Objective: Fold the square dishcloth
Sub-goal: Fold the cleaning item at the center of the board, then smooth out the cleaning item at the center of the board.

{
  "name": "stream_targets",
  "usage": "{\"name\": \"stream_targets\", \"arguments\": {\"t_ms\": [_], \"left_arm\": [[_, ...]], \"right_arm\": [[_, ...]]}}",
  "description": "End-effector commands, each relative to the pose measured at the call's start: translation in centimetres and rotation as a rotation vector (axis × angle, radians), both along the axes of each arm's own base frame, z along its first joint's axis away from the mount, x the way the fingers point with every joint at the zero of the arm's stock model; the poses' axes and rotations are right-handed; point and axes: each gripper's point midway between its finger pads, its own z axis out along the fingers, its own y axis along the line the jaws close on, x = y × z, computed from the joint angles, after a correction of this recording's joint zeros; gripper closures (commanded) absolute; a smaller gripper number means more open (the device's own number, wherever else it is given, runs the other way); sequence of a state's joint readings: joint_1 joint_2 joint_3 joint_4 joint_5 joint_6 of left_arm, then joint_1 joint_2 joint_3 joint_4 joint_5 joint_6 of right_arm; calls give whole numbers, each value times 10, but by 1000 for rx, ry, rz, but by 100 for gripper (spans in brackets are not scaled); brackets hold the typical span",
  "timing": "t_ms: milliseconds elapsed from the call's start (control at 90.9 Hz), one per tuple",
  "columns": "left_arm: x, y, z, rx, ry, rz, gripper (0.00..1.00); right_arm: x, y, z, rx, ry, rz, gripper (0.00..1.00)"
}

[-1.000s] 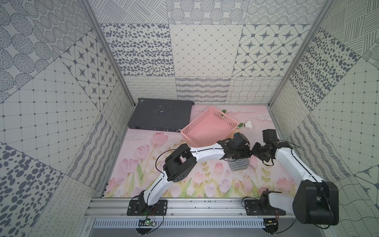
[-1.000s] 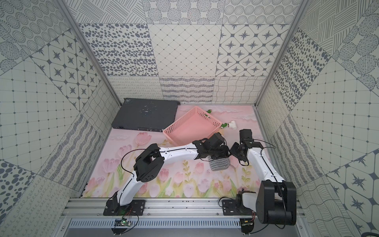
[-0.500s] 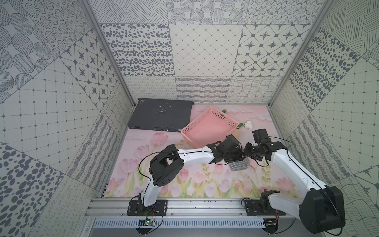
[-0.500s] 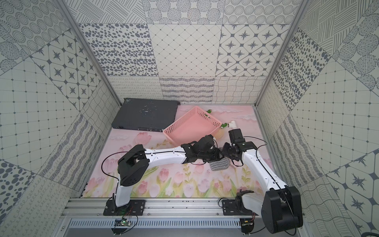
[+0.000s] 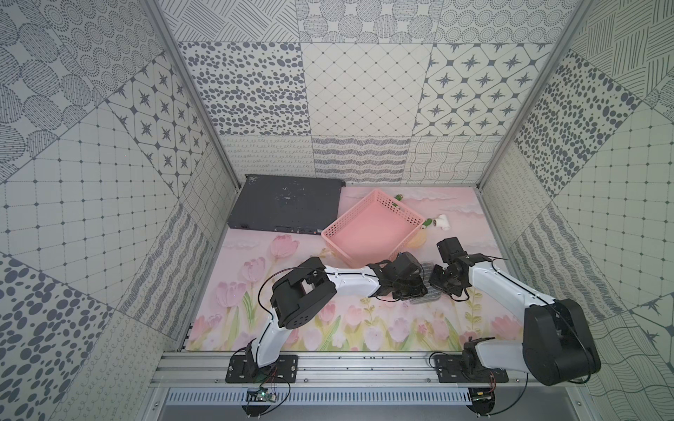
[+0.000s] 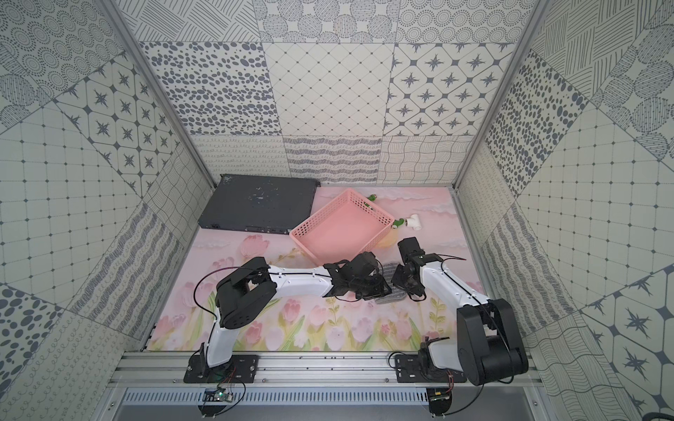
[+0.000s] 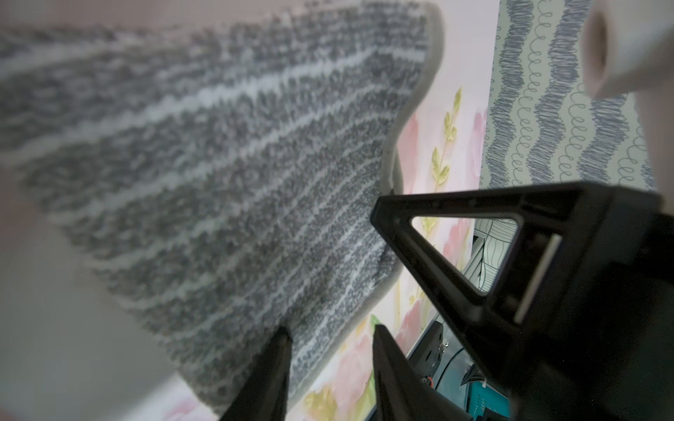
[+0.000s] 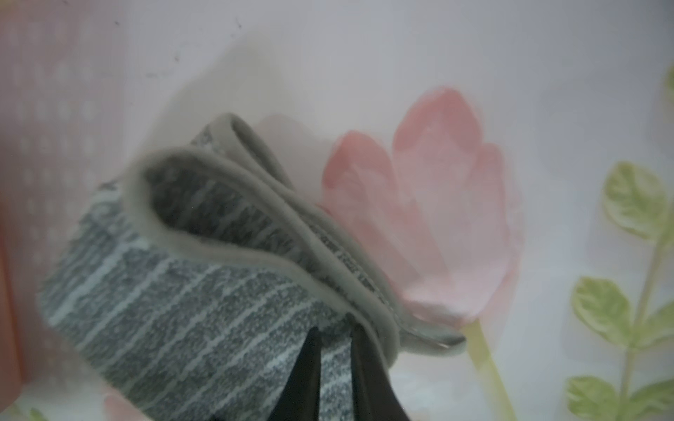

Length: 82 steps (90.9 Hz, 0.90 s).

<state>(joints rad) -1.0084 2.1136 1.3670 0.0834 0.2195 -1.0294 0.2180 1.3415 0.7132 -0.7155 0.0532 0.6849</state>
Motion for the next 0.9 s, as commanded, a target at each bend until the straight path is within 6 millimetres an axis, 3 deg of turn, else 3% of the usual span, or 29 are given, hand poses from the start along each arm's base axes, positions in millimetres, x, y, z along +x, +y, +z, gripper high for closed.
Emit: {"name": "stream_targets", "arguments": {"t_ms": [0, 242, 594, 759, 891], "left_arm": [[8, 6, -9, 0, -1, -2, 61], [8, 9, -21, 7, 8, -3, 59], [6, 7, 26, -71, -51, -27, 57], [5, 13, 34, -79, -55, -9, 58], [2, 17, 23, -56, -38, -5, 60]], "right_arm": [[6, -11, -5, -54, -22, -34, 81], [8, -11, -11, -50, -7, -18, 81], [28, 0, 62, 20, -200, 11, 75], [38, 15, 73, 71, -220, 51, 75], [51, 27, 77, 100, -230, 78, 76]]}}
